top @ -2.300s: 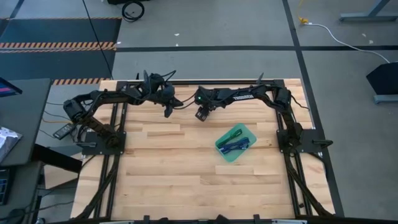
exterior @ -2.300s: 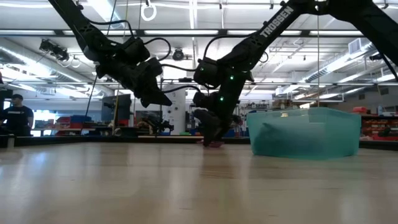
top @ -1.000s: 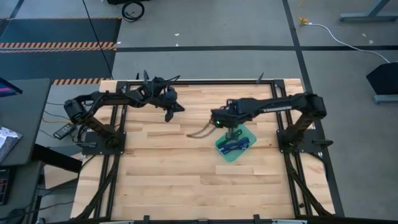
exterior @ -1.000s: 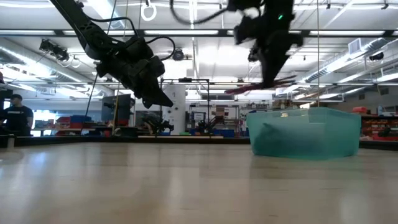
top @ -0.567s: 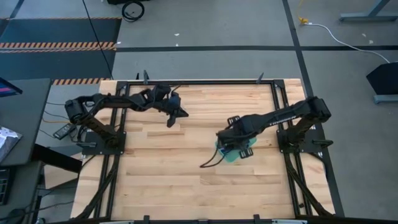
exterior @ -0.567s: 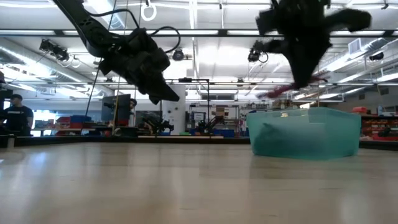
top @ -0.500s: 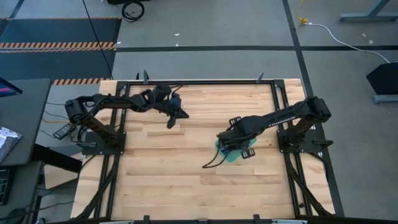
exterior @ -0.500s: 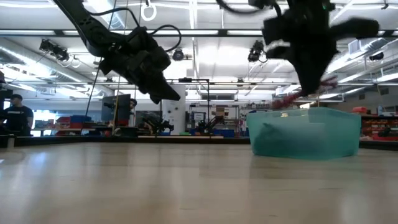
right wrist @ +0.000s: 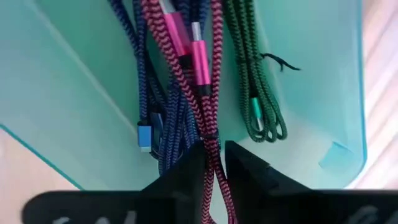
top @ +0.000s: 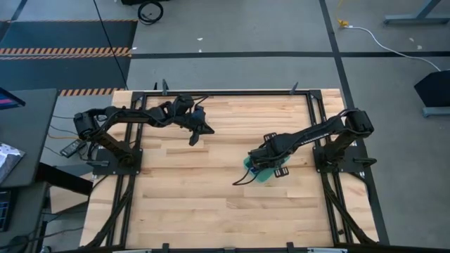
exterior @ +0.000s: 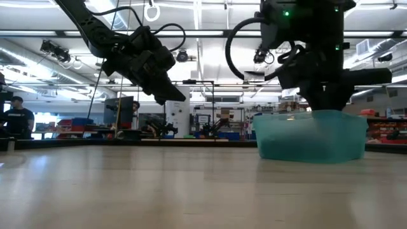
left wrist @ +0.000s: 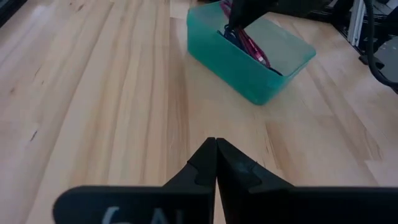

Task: Pick and place USB-C Cables
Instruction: Put the pink charger cable into the green bin, then move the green bin on the table

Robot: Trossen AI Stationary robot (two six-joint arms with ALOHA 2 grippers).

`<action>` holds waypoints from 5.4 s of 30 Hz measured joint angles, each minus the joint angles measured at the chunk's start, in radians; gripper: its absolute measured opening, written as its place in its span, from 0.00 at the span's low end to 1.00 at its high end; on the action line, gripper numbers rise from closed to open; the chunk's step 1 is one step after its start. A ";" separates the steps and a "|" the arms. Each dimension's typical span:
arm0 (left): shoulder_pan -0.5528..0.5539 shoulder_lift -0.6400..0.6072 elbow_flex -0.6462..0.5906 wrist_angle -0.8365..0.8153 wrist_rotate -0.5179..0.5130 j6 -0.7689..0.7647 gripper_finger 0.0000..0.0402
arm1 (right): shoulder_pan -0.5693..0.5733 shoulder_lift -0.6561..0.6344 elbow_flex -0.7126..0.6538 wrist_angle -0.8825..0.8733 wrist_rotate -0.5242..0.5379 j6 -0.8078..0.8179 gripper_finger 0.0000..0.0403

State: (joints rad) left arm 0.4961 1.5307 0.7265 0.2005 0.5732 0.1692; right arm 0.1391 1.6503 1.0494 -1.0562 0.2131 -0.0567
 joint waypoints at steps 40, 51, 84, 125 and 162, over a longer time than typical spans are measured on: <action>0.000 0.000 0.000 -0.064 0.000 -0.001 0.03 | -0.181 0.002 0.117 0.133 -0.056 -0.185 0.44; 0.000 0.000 0.000 -0.063 0.000 0.000 0.03 | -0.213 0.002 0.003 0.308 -0.044 -0.212 0.39; 0.043 -0.074 0.013 -0.164 0.000 -0.001 0.05 | -0.320 0.241 0.210 0.551 -0.155 -0.182 0.01; 0.059 -0.222 0.012 -0.390 -0.012 0.037 0.05 | -0.326 0.367 0.419 0.318 -0.154 -0.131 0.12; 0.059 -0.221 0.012 -0.389 -0.012 0.052 0.05 | -0.314 0.248 0.364 0.209 -0.062 -0.199 0.41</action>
State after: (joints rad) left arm 0.5549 1.3098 0.7387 -0.1883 0.5610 0.2210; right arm -0.1745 1.8984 1.4131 -0.8474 0.1507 -0.2559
